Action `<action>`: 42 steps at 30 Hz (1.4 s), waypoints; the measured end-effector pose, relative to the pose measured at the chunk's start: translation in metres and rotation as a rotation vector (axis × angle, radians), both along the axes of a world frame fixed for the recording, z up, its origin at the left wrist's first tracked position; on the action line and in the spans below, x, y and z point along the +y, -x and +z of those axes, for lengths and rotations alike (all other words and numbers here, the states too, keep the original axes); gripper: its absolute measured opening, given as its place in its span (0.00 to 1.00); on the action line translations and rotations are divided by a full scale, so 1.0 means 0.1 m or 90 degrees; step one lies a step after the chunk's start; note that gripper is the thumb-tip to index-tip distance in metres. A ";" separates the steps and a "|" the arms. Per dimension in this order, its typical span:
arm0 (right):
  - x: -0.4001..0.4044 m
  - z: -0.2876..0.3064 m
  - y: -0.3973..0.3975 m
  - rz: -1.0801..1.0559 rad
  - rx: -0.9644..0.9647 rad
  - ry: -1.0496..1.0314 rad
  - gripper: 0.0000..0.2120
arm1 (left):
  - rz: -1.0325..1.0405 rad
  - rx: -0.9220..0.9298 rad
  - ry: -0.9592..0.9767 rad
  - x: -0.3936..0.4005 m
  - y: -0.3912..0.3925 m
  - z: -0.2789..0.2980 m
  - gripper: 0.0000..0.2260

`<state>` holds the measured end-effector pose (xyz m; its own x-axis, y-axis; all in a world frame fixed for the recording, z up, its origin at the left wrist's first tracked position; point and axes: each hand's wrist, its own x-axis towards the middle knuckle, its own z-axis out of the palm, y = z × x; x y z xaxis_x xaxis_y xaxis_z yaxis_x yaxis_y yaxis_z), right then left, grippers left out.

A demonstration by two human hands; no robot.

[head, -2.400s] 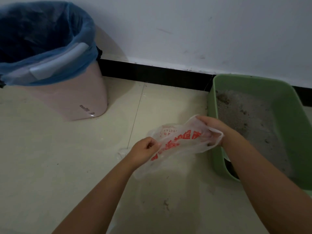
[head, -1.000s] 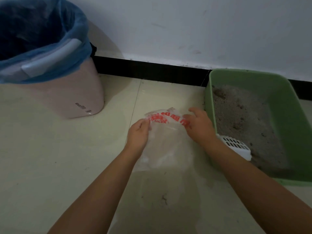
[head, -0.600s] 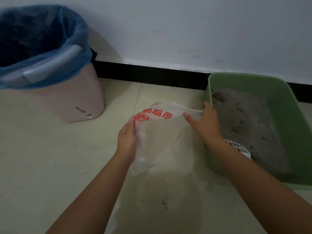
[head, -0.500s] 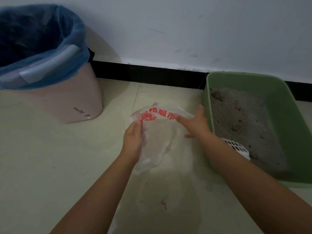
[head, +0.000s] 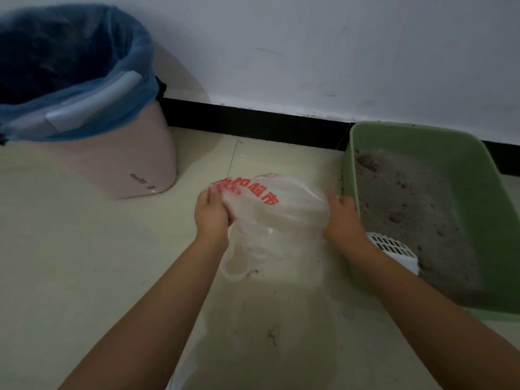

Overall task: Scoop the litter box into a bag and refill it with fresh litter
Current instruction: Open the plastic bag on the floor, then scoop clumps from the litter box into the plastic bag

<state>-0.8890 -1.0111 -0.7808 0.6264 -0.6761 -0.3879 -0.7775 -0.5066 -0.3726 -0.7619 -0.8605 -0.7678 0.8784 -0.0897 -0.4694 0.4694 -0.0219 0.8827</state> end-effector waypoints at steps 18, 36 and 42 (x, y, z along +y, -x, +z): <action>-0.35 0.35 0.13 -0.121 -0.141 0.081 0.18 | -0.355 -0.169 -0.329 -0.04 0.01 -0.05 0.08; -0.72 0.71 1.45 -0.107 0.397 0.210 0.15 | -0.604 -0.846 -0.281 -0.58 0.88 -0.28 0.15; -1.21 0.68 1.83 -0.191 0.409 0.200 0.10 | -0.688 -0.941 -0.201 -0.93 1.22 -0.32 0.13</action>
<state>-1.0725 -1.1321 -0.7128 0.1159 -0.9199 -0.3748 -0.9134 -0.2469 0.3235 -0.8841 -0.9537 -0.8001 0.1668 -0.8916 0.4209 -0.9094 0.0259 0.4152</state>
